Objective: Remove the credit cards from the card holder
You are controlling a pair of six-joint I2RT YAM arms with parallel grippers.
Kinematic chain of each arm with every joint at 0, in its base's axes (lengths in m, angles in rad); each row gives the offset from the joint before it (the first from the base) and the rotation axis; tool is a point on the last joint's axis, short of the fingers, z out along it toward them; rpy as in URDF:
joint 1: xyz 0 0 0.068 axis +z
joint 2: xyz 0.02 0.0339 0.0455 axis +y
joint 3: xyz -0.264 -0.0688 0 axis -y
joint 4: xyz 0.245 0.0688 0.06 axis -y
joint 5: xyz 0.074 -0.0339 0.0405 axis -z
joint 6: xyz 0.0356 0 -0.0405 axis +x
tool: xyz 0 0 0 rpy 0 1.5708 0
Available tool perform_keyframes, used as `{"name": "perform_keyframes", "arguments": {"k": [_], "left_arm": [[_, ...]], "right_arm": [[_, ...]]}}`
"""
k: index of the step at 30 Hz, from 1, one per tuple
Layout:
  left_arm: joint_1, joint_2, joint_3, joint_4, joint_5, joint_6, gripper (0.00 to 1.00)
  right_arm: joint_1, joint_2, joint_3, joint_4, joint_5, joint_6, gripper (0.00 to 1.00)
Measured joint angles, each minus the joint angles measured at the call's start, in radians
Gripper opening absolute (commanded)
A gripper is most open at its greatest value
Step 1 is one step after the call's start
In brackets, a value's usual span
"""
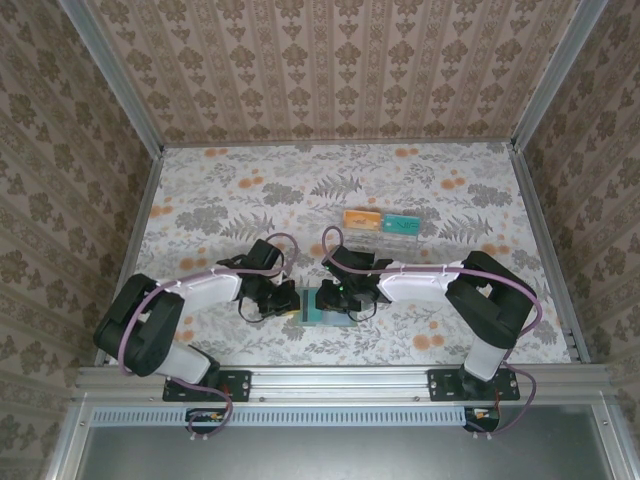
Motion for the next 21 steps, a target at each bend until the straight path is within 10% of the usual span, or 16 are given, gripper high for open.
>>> {"name": "perform_keyframes", "arguments": {"k": [21], "left_arm": [[0.0, 0.005, 0.004, -0.002, 0.003, 0.0, 0.06]], "right_arm": [[-0.025, 0.003, -0.054, 0.095, -0.052, 0.042, 0.0]]}}
